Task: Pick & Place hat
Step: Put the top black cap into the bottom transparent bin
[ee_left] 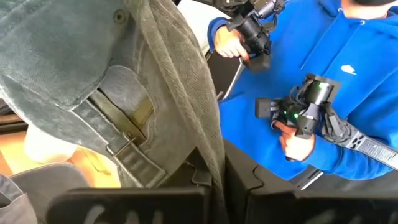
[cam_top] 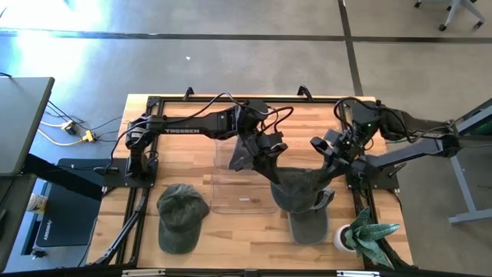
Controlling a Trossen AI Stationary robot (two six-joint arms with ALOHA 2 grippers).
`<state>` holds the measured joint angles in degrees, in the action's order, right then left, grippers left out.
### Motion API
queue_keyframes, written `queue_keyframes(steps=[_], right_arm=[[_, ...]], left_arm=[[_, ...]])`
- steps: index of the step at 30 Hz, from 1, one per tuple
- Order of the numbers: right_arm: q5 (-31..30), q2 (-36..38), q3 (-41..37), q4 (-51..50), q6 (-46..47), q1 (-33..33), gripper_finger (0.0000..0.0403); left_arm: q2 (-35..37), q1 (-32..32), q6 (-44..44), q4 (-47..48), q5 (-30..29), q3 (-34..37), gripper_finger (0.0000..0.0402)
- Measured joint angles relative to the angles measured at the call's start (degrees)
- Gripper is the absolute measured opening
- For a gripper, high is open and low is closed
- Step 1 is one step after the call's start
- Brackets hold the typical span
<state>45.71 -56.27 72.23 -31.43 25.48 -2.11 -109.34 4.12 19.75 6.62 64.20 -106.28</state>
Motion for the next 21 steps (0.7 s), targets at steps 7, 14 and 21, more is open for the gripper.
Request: queue_keyframes(steps=[7, 14, 21], right_arm=[[-2.0, -0.5, 0.0, 0.9, -2.9, -0.1, 0.0004], [-5.3, -1.5, 0.0, 0.8, -5.4, 0.0, 0.0003], [-7.2, -3.8, 0.0, -1.1, -8.3, 0.0, 0.0003]], left_arm=[[0.0, 0.0, 1.1, -0.1, 0.9, 0.0, 0.0009], [0.0, 1.9, 4.5, -0.2, -0.7, 0.0, 0.0053], [0.0, 6.5, 4.5, -1.7, -2.5, 0.0, 0.0164]])
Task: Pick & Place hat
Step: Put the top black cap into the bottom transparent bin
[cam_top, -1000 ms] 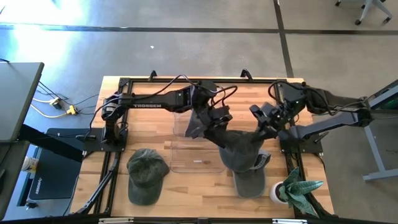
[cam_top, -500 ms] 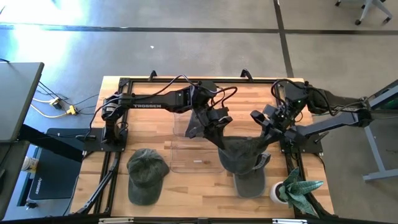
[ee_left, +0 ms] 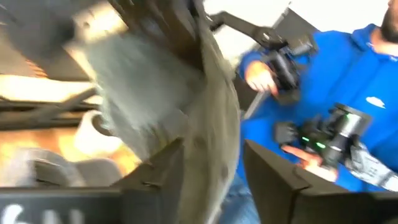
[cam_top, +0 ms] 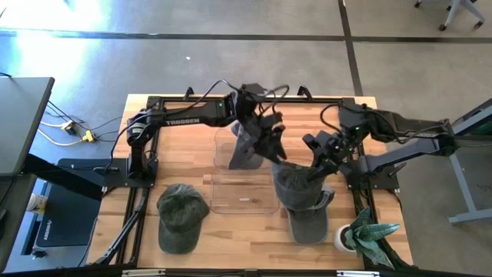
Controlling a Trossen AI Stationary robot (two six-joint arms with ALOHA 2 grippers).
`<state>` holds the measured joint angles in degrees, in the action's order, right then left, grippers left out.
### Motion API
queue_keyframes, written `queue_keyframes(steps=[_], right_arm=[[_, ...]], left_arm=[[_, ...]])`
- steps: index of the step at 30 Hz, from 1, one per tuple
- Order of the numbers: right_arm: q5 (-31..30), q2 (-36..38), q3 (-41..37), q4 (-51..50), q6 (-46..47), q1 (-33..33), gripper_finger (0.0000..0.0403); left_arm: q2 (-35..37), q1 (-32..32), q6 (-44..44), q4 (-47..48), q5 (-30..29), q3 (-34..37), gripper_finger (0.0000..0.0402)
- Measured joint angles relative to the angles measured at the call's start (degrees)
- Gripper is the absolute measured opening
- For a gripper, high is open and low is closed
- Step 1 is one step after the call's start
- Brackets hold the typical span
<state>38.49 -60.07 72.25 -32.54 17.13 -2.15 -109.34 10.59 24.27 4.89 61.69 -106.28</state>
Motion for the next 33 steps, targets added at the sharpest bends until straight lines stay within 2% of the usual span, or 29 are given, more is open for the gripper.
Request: queue_keyframes(steps=[5, 10, 13, 17, 27, 33], right_arm=[[-3.5, -1.0, 0.0, -0.3, -3.4, 0.0, 0.0006], [-6.7, -1.0, 0.0, -1.5, -4.8, 0.0, 0.0003], [-8.2, -1.0, 0.0, -2.1, -5.1, 0.0, 0.0008], [-8.0, -1.0, 0.0, -2.1, -5.8, 0.0, 0.0006], [-7.8, -1.0, 0.0, -2.1, -5.6, 0.0, 0.0007], [-2.3, -1.1, 0.0, -1.0, -4.1, -0.2, 0.0006]], left_arm=[[0.0, -1.4, 0.0, -6.9, -1.9, 0.0, 0.0213], [0.0, -5.2, -0.5, -8.1, -4.1, 0.0, 0.0224], [0.0, -6.9, -2.0, -7.7, -8.7, 0.0, 0.0225], [0.0, -7.5, -4.7, -7.6, -15.6, 0.0, 0.0225], [0.0, -7.2, -4.7, -4.2, -16.8, 0.0, 0.0225], [0.0, -6.5, -4.7, -4.7, -20.7, 0.0, 0.0225]])
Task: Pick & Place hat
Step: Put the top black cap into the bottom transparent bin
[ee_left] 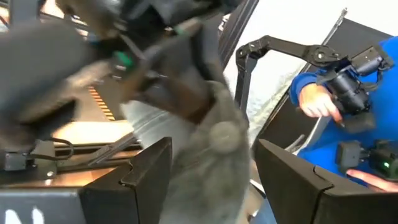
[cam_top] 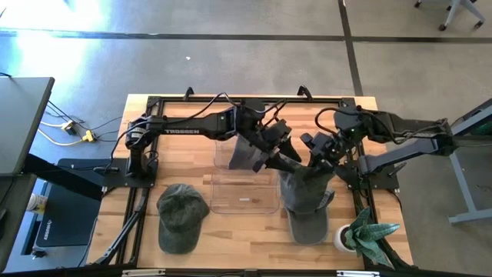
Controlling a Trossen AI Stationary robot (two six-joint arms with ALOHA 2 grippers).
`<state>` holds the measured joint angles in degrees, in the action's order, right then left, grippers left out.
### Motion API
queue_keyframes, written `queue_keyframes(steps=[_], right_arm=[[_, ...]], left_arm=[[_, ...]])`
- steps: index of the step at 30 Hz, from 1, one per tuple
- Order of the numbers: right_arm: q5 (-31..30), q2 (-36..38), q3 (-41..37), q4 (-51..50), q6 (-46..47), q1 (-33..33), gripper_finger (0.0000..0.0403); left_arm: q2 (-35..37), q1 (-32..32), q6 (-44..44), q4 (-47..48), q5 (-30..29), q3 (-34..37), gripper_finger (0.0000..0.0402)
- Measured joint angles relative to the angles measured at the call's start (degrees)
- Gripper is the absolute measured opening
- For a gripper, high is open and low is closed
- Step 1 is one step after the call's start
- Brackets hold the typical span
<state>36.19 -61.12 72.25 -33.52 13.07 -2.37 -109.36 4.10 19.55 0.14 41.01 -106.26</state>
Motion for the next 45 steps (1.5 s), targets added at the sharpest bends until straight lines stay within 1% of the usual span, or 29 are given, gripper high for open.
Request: queue_keyframes(steps=[3, 6, 9, 12, 16, 20, 25, 27, 30, 38, 40, 43, 45], right_arm=[[2.7, 0.0, 0.0, 3.9, 0.9, 0.0, 0.0004], [3.5, 0.0, 0.0, 6.3, 0.9, 0.0, 0.0003], [2.1, 0.0, 0.0, 4.8, 1.0, 0.6, 0.0006], [1.0, 0.0, 0.0, 1.8, 0.5, 1.2, 0.0005], [-0.9, 0.0, 0.0, -1.5, -0.1, 2.0, 0.0004], [-2.7, -0.3, 0.0, -1.6, -0.4, 2.6, 0.0007], [-2.4, -0.7, 0.0, -1.9, -0.5, 3.1, 0.0003], [-2.5, -0.7, 0.0, -2.0, -0.5, 3.1, 0.0004], [-2.7, -0.7, 0.0, -2.1, -0.5, 3.1, 0.0009], [-2.8, -0.8, 0.0, -2.0, -0.5, 3.1, 0.0003], [-2.9, -0.8, 0.0, -2.1, -0.5, 3.1, 0.0007], [-2.9, -0.8, 0.0, -2.1, -0.6, 3.1, 0.0016], [-2.9, -0.8, 0.0, -2.2, -0.2, 3.1, 0.0021]], left_arm=[[0.0, 0.2, 0.2, 0.0, 1.4, 0.0, 0.0225], [0.0, 0.0, 1.6, -0.2, 5.3, 0.0, 0.0225], [0.0, -0.6, 3.2, -0.3, 10.4, 0.0, 0.0225], [0.0, -1.3, 3.2, -0.5, 12.5, 0.0, 0.0225], [0.0, -1.6, 3.1, -0.5, 11.3, 0.0, 0.0225], [0.0, -1.5, 3.0, -0.6, 6.3, 0.0, 0.0225], [0.0, -1.5, 3.0, -0.5, 4.7, 0.0, 0.0219], [0.0, -1.5, 2.5, -0.4, 4.7, 0.0, 0.0203], [-0.1, -1.5, 1.3, -0.4, 4.2, 0.0, 0.0164], [-0.1, -1.5, 1.3, -0.4, 3.7, 0.0, 0.0020], [-0.1, -1.4, 1.6, -0.2, 3.8, 0.0, 0.0008], [-0.1, -1.4, 1.9, 0.0, 3.8, 0.0, 0.0015], [-0.1, -1.5, 1.9, 0.0, 4.2, 0.0, 0.0010]])
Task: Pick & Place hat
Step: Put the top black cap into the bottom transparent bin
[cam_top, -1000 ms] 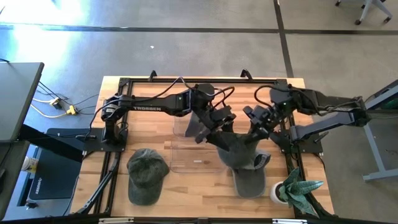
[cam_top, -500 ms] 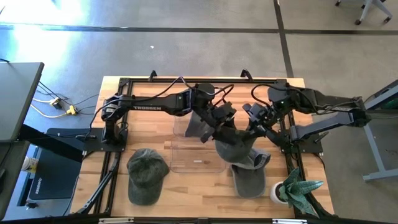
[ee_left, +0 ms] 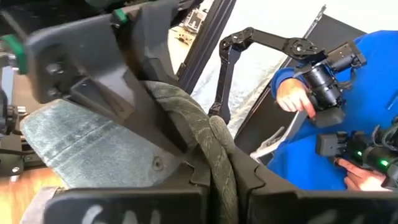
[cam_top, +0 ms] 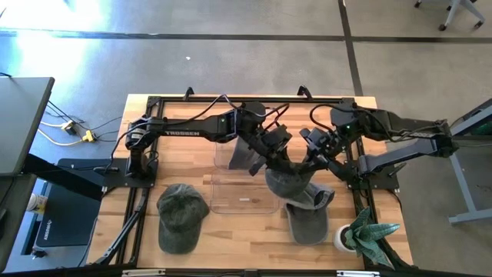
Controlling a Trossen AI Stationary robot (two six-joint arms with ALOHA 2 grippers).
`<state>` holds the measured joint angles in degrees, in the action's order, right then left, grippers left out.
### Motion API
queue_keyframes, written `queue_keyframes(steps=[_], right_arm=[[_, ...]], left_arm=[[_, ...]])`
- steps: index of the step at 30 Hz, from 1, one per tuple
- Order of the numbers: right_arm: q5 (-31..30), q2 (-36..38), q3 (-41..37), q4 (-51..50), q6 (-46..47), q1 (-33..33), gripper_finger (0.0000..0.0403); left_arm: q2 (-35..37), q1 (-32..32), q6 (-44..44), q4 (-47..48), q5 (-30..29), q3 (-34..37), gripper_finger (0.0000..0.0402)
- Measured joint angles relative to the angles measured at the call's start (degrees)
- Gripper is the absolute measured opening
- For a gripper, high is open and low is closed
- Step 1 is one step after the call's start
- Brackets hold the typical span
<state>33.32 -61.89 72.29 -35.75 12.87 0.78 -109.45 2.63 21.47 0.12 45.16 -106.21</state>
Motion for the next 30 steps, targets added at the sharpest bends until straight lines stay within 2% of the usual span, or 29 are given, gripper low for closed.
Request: queue_keyframes(steps=[5, 8, 11, 13, 17, 20, 22, 25, 30], right_arm=[[0.2, 0.4, 0.0, -2.5, 4.6, 0.5, 0.0048], [0.1, 1.9, 0.0, -6.4, 7.4, 2.3, 0.0082], [-0.4, 4.5, 0.0, -10.3, 8.1, 4.5, 0.0119], [-3.1, 6.5, 0.0, -12.7, 8.4, 5.3, 0.0137], [-15.3, 10.8, 0.0, -16.0, 10.4, 5.6, 0.0153], [-23.3, 13.6, 0.0, -17.1, 11.7, 5.6, 0.0152], [-26.5, 15.3, 0.0, -17.2, 11.7, 5.6, 0.0150], [-29.9, 17.0, 0.0, -17.1, 7.4, 5.6, 0.0150], [-34.9, 17.8, 0.0, -17.2, -3.9, 5.6, 0.0149]], left_arm=[[0.0, 0.0, 1.6, 0.8, 0.5, 0.0, 0.0004], [0.0, 0.0, 2.5, 1.2, 0.2, 0.0, 0.0002], [0.0, -0.1, 4.9, 1.8, -2.5, 0.0, 0.0001], [0.0, -0.2, 6.8, 2.4, -5.0, 0.0, 0.0001], [1.4, -0.9, 8.8, 3.9, -11.8, 0.1, 0.0001], [3.7, -2.1, 8.9, 3.5, -19.1, 0.0, 0.0001], [5.3, -3.3, 8.9, 3.9, -25.8, 0.0, 0.0000], [6.0, -5.5, 8.9, 3.5, -39.3, -0.2, 0.0000], [7.5, -10.9, 10.9, 3.7, -65.3, -0.1, 0.0000]])
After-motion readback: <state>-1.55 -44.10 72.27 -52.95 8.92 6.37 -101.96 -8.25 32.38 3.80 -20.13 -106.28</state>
